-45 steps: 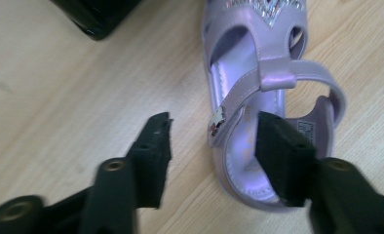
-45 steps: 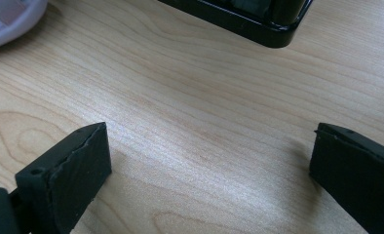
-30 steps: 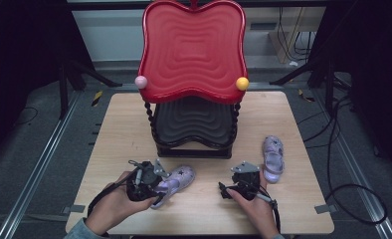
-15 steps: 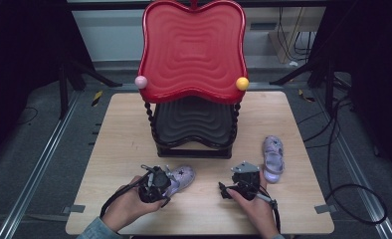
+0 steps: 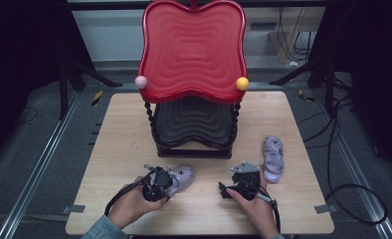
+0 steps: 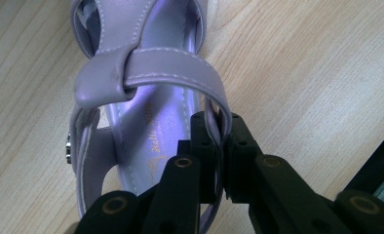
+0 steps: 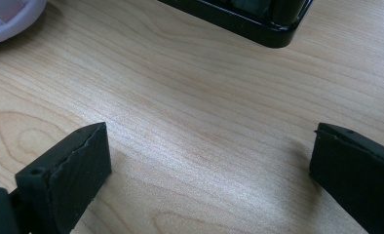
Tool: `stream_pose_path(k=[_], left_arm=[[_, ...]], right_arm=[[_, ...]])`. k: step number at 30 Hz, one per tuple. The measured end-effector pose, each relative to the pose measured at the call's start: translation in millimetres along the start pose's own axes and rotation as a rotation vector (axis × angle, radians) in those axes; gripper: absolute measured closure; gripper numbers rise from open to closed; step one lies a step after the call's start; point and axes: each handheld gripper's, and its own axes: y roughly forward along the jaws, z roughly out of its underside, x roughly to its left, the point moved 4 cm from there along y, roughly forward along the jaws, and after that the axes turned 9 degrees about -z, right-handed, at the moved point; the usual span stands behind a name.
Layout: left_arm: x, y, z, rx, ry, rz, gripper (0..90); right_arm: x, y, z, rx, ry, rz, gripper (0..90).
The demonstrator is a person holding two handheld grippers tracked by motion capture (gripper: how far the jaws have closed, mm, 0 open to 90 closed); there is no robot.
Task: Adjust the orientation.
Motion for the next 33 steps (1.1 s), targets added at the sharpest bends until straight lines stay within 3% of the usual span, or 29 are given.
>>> stream_pose_path(k=[6, 11, 17, 21, 28, 33], left_arm=[[12.4, -6.9, 4.6, -0.064, -0.069, 0.066, 86.3], [25.0, -17.6, 8.6, -0.156, -0.139, 0.169, 86.4], [31.3, -30.8, 8.3, -0.302, -0.181, 0.266, 86.3], [30.2, -37.0, 3.9, -0.376, -0.200, 0.263, 86.3], [23.5, -52.9, -4.2, -0.465, -0.213, 0.247, 86.3], [24.2, -63.6, -10.9, -0.526, -0.244, 0.223, 86.3]], right_arm=[[-0.2, 0.0, 0.1, 0.001, -0.002, 0.001, 1.8], [-0.1, 0.0, 0.0, 0.000, -0.001, 0.000, 1.8], [-0.1, 0.0, 0.0, 0.000, -0.001, 0.000, 1.8], [-0.1, 0.0, 0.0, 0.000, -0.001, 0.000, 1.8], [-0.2, 0.0, 0.1, 0.001, -0.001, 0.000, 1.8], [-0.3, -0.1, 0.1, 0.000, -0.003, 0.003, 1.8]])
